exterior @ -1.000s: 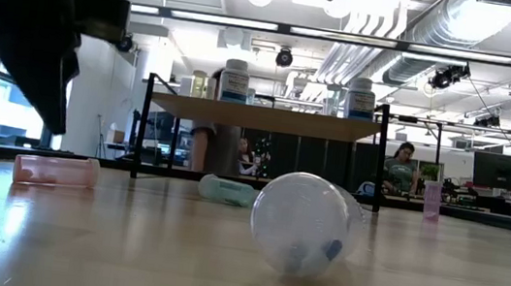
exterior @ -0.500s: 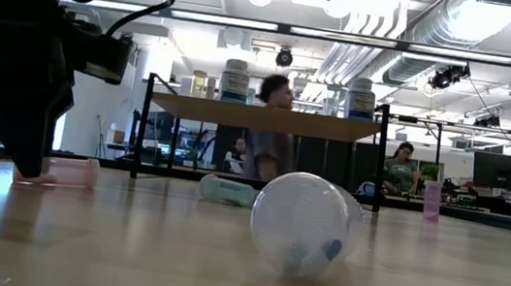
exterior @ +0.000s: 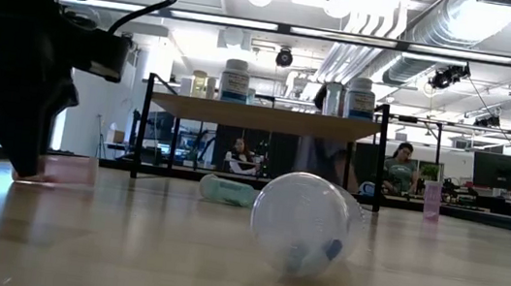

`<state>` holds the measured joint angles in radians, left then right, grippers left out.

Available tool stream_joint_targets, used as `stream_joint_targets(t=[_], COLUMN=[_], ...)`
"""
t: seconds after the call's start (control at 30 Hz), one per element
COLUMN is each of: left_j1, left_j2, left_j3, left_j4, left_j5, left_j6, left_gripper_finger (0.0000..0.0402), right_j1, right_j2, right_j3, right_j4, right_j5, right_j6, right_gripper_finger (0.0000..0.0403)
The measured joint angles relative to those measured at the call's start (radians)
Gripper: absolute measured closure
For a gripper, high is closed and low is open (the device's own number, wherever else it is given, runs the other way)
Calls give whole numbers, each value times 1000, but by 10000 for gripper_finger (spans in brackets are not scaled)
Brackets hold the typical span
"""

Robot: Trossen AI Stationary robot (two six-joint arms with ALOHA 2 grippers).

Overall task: Pick and place medicine bottles onto shelf by color
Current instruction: Put the pink pill bottle on the shelf

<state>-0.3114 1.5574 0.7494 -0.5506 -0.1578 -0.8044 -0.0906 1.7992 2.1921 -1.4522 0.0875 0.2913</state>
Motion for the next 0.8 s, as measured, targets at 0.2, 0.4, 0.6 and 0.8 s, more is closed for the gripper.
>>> stream_joint_targets(t=[0.2, 0.4, 0.6, 0.8], left_j1=[35, 81, 146, 219], left_j2=[-2, -46, -147, -254], left_j3=[0, 0, 0, 0], left_j4=[3, 49, 138, 306], left_j5=[14, 58, 60, 60], left_j6=[47, 141, 233, 328], left_gripper_finger=[318, 313, 313, 312], right_j1=[0, 0, 0, 0], right_j2=[0, 0, 0, 0], right_j3=[0, 0, 0, 0], right_j4=[0, 1, 10, 67], right_j5=[0, -45, -135, -222], right_j6=[0, 0, -47, -130], right_gripper_finger=[252, 252, 252, 252])
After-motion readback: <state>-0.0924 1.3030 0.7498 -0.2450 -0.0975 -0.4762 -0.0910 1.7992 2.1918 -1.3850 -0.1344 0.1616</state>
